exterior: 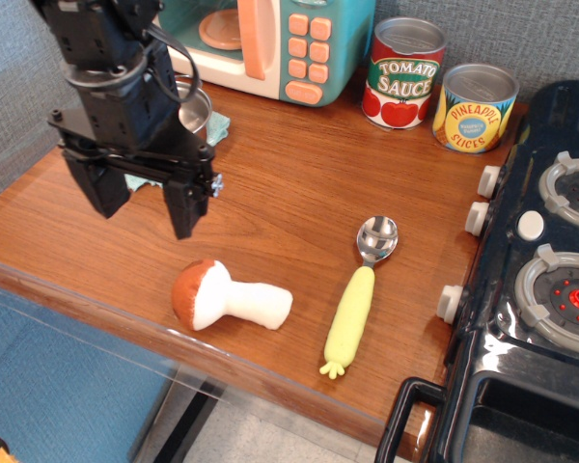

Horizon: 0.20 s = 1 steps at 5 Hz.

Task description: Place the mushroom to the left of the yellow spoon

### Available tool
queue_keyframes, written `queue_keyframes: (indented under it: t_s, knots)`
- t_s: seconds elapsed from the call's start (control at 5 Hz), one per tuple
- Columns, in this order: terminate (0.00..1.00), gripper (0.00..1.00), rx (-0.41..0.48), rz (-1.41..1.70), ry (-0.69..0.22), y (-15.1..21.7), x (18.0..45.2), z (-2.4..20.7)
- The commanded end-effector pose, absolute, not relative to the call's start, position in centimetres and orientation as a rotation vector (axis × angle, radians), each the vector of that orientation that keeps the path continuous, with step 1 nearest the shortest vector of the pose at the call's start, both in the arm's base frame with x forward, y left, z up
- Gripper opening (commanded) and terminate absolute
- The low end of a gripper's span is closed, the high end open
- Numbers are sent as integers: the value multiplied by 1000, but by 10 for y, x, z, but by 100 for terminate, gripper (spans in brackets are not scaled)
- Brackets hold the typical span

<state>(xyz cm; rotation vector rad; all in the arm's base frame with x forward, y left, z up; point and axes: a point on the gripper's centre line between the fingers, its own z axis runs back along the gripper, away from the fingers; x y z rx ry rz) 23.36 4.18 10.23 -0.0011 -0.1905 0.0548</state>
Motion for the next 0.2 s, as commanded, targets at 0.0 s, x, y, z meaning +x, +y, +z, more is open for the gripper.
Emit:
queue_keyframes:
  t_s: [0.0]
  knots:
    - [100, 100, 7, 52, -214, 48, 224, 112]
